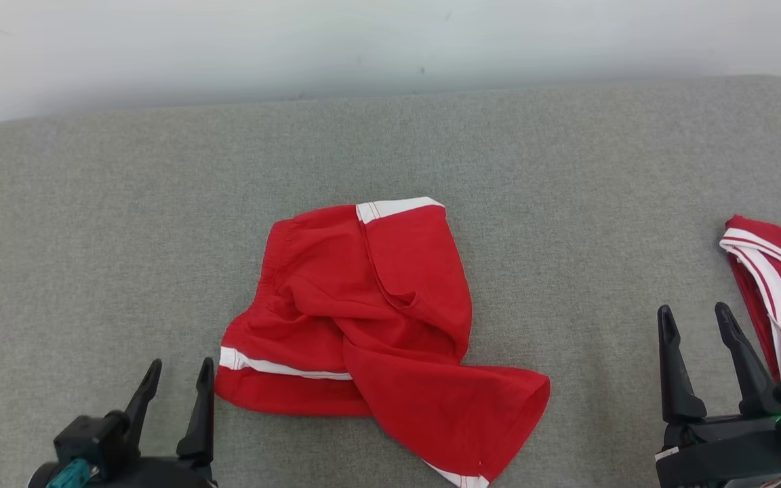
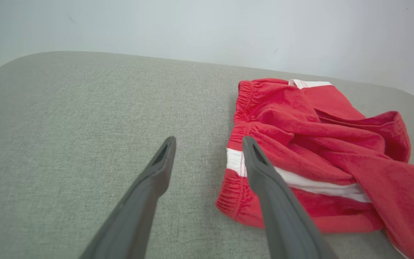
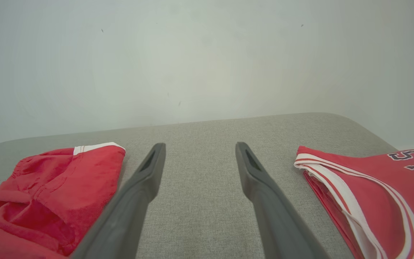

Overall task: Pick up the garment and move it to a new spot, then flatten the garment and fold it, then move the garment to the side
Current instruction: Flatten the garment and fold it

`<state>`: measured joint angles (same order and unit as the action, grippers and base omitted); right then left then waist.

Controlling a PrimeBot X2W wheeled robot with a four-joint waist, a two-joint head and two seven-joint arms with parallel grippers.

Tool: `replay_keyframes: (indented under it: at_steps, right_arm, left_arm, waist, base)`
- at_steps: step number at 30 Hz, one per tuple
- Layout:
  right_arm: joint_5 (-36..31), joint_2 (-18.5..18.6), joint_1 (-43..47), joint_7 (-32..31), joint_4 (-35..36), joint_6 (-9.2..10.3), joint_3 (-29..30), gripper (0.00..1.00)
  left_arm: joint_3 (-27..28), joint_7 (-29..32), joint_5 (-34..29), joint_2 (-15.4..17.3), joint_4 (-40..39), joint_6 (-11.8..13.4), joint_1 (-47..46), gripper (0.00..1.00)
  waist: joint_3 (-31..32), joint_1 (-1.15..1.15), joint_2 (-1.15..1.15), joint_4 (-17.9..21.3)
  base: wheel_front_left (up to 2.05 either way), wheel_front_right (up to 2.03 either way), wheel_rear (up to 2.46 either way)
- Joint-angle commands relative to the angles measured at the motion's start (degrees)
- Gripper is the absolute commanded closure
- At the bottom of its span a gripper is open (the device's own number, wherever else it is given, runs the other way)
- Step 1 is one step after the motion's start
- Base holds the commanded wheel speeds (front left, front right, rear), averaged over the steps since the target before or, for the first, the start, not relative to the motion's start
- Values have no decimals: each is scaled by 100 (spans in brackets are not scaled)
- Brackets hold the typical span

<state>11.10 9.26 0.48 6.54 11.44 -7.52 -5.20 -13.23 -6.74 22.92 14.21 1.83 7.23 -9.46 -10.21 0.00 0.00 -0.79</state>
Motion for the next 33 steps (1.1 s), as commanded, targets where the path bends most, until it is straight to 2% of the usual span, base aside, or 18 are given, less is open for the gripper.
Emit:
replay_keyframes:
  at_steps: [1,6,9,14,18,21,33]
  right_arm:
    - [48,33,-2,-9,-12,6,12,0]
    - [1,50,16,4,49,6,64,0]
    - [-101,97,-91,66,115,6,78,0]
    - [-192,150,-155,74,116,6,-16,0]
    - [-252,187,-169,18,58,6,-216,0]
    - [-240,127,106,30,-263,6,-396,0]
    - [-285,19,276,21,-363,6,-378,0]
  left_arm:
    - [48,-73,43,3,51,39,146,0]
    - [204,-329,18,43,-8,166,223,0]
    - [408,-641,-165,31,-407,405,173,0]
    - [576,-793,-372,19,-864,520,-6,0]
    - [631,-834,-542,33,-936,442,-90,0]
    - [393,-838,-931,138,-370,302,272,0]
    - [346,-839,-1030,49,-16,218,174,0]
  waist:
    - [69,0,0,-13]
    - [169,0,0,-55]
    - [267,0,0,-101]
    - [410,0,0,-145]
    - [565,0,0,-163]
    - [799,0,0,-164]
    - [873,0,0,-150]
  base:
    - [0,0,0]
    - [0,0,0]
    - [0,0,0]
    - [0,0,0]
    - [0,0,0]
    - [0,0,0]
    - [0,0,0]
